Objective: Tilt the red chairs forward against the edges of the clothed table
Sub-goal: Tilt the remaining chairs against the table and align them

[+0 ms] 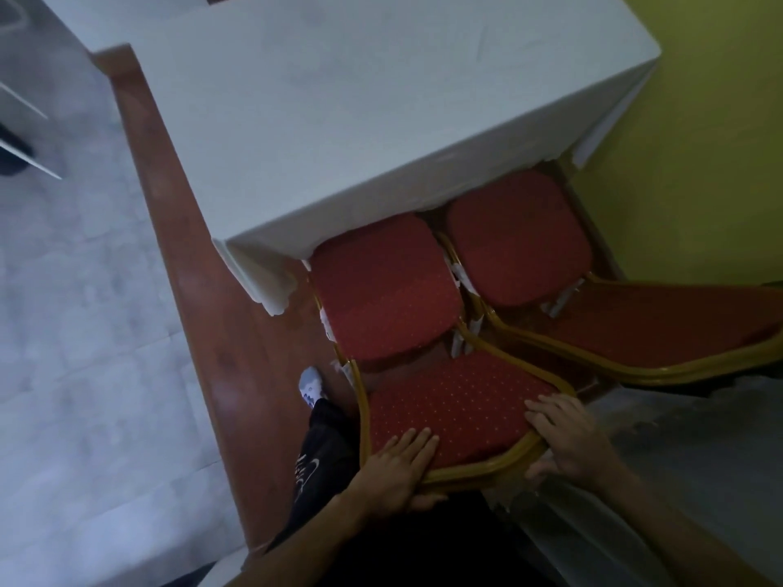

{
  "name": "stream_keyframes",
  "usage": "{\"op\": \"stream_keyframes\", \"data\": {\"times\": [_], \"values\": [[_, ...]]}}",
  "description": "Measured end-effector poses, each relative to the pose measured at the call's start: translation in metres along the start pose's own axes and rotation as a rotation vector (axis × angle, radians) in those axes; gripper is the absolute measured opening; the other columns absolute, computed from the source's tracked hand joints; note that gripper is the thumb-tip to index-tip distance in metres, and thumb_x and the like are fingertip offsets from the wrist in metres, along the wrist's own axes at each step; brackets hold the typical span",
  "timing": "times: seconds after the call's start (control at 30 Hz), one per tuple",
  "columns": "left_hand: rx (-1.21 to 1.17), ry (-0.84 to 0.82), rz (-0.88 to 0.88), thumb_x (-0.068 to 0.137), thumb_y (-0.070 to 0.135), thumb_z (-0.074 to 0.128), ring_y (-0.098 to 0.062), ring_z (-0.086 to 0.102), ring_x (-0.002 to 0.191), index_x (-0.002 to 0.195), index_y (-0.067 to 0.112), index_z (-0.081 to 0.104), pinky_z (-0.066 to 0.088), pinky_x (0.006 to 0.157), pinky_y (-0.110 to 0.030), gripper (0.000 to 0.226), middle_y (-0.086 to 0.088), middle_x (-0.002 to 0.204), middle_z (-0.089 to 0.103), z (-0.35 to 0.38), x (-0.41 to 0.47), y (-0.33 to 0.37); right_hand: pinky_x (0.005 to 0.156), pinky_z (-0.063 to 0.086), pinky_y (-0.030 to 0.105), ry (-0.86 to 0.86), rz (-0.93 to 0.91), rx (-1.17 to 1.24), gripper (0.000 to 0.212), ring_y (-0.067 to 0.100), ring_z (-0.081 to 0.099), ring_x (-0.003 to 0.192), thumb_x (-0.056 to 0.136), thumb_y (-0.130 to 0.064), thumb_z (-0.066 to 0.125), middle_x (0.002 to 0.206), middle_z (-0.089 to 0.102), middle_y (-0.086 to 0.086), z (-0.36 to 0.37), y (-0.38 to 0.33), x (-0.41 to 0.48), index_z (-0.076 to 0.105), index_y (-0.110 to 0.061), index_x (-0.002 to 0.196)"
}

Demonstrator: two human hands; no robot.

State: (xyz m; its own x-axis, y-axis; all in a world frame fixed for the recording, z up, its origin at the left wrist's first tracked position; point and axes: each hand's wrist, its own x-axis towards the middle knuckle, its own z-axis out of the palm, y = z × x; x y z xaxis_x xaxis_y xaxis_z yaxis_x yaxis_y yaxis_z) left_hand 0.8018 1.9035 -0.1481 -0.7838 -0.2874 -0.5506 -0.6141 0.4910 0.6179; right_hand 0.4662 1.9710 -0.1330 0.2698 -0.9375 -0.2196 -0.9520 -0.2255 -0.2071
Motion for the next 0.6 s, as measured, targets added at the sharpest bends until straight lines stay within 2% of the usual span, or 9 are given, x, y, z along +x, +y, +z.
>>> {"op": "stream_keyframes", "data": {"times": [0.23,0.37,0.6], "values": [[-0.038,0.045,-0.01,0.077,0.087,0.008,-0.028,0.008,0.151,0.157,0.018,0.005,0.005,0.121,-0.041,0.106,-0.006,0.165,0.007,-0.014,0.015,0.003,0.093,0.04,0.047,0.097,0.017,0.056,0.09,0.033,0.059,0.102,0.08,-0.086,0.031,0.108,0.068,0.016,-0.007,0.015,0.012,0.061,-0.006,0.106],[-0.04,0.103,-0.016,0.08,0.085,0.009,-0.029,0.013,0.15,0.157,0.018,0.009,0.009,0.121,-0.043,0.102,-0.007,0.164,0.011,-0.028,0.026,0.002,0.09,0.047,0.049,0.074,0.057,0.054,0.095,0.033,0.063,0.1,0.081,-0.086,0.029,0.109,0.068,0.016,-0.014,0.029,0.024,0.069,-0.003,0.1],[-0.088,0.174,-0.041,0.083,0.081,0.016,-0.028,0.014,0.149,0.157,0.018,0.01,0.01,0.121,-0.043,0.097,-0.007,0.164,0.013,-0.046,0.044,0.004,0.084,0.046,0.045,0.065,0.06,0.064,0.098,0.032,0.061,0.094,0.083,-0.085,0.02,0.106,0.067,0.016,-0.03,0.05,0.052,0.068,-0.002,0.097]]}}
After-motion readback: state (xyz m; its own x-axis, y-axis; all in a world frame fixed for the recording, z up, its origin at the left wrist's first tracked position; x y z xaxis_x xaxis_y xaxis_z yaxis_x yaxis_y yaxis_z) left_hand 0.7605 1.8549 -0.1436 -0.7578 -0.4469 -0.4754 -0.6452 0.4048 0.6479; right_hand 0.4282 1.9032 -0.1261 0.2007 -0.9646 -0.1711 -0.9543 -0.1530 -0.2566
